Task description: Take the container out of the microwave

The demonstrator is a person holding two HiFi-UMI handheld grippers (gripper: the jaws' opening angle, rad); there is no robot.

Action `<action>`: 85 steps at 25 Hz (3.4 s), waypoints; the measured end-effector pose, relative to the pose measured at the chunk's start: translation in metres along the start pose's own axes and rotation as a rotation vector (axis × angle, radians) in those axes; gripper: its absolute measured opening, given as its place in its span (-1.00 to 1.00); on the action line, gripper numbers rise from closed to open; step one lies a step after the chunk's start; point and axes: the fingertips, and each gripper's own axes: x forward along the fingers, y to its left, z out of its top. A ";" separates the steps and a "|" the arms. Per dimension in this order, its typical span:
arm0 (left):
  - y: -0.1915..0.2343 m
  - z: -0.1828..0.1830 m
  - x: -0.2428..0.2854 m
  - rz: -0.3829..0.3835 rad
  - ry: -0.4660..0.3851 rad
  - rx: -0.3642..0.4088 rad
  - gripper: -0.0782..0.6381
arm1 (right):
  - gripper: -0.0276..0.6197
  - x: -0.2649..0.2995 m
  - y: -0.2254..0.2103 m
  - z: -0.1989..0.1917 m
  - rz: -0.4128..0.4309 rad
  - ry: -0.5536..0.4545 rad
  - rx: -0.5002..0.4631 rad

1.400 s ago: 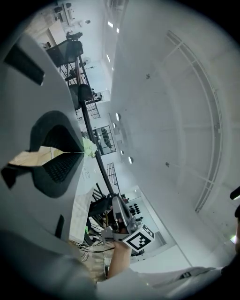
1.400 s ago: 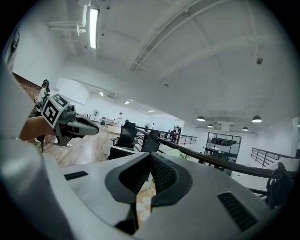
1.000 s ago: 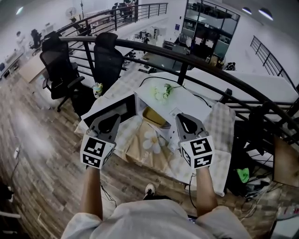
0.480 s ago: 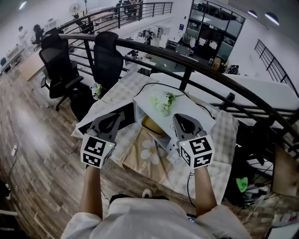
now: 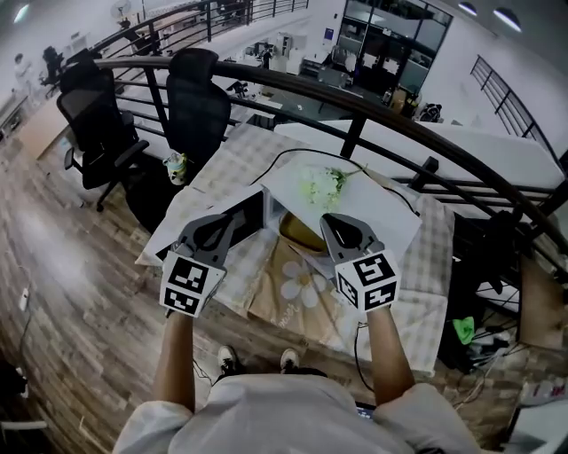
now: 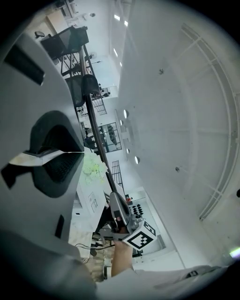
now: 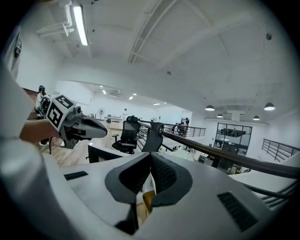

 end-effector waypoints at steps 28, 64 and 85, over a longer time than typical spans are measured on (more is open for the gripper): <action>0.013 -0.149 0.033 -0.117 0.205 -0.133 -0.72 | -0.41 0.160 0.050 -0.204 0.115 0.448 -0.147; -0.003 -0.183 0.000 -0.162 0.241 -0.204 -0.72 | -0.78 0.180 0.058 -0.290 0.188 0.781 -0.434; 0.039 -0.141 -0.041 -0.236 0.105 -0.140 -0.72 | -0.78 0.126 0.122 -0.211 0.056 0.699 -0.315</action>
